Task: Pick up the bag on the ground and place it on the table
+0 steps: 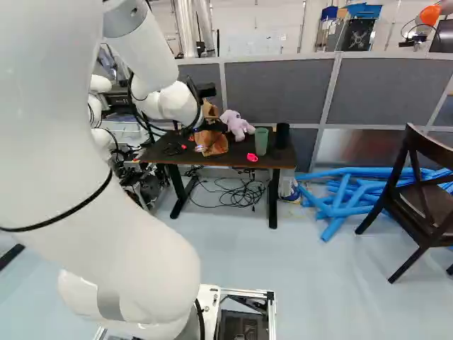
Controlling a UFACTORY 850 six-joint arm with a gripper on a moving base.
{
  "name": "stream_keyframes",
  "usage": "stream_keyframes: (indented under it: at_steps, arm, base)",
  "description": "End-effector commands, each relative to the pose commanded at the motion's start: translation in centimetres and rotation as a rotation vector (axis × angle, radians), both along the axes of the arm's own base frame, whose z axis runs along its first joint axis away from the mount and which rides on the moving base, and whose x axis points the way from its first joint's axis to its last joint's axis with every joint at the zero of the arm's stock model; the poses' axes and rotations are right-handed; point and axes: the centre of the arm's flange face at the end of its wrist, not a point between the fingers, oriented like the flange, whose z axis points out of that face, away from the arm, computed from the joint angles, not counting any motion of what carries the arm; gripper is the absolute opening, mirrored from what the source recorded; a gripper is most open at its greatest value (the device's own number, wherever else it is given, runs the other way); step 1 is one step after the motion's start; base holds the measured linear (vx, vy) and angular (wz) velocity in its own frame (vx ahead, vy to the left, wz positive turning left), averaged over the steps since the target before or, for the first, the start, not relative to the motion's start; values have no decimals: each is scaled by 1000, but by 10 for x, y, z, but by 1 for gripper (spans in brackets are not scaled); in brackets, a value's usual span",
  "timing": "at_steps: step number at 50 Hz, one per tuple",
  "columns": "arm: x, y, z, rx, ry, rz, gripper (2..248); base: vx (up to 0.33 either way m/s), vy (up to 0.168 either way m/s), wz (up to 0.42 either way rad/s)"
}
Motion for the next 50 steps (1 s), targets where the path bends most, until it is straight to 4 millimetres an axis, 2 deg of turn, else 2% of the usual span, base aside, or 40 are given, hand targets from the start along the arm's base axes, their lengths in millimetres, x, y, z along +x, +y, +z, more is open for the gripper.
stream_keyframes:
  at_steps: [24,50]
  arm:
    - [-59,-9,-45,35,-136,-41,247]
    - [-113,-15,-79,65,-245,-69,247]
  base:
    - [0,0,0]
    - [0,0,0]
